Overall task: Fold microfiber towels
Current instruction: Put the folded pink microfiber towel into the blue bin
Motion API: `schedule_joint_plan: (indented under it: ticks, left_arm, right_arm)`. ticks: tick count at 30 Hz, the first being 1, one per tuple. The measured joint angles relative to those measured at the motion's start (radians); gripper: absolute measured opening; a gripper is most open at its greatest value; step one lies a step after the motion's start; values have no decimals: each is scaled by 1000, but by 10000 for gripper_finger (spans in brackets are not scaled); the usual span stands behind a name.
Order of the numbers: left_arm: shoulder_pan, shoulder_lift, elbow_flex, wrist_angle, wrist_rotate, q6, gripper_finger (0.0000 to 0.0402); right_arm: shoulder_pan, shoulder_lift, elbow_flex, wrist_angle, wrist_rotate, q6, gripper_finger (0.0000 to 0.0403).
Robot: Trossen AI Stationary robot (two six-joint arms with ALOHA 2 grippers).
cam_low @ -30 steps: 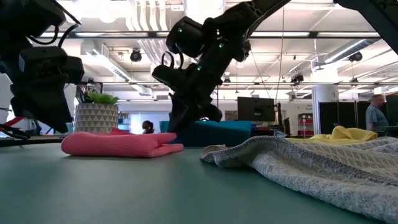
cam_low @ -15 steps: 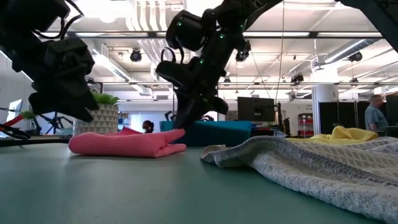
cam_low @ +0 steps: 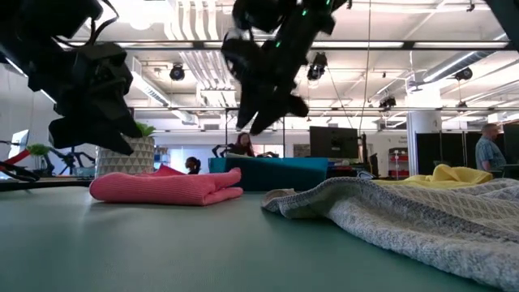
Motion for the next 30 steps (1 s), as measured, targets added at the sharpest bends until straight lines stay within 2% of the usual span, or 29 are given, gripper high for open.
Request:
schedule_joint_plan:
  ticks: [6,12,17,23,26,30]
  left_arm:
    - [28,-25,26,-3,10,120,179]
    - [68,-50,49,0,10,197,229]
    - [118,-54,46,-3,35,195,265]
    - [221,1,43,-2,138,192,270]
    - [270,38,43,-2,167,160,270]
    - [317,86,43,-3,179,114,270]
  right_arm:
    - [24,-114,-47,-36,16,-48,149]
    - [27,-186,-215,2,16,36,135]
    - [30,-233,-397,221,-5,149,127]
    - [30,-253,-551,592,-11,313,132]
    - [21,-241,-591,687,-11,380,142]
    - [2,-205,-601,703,-10,440,166]
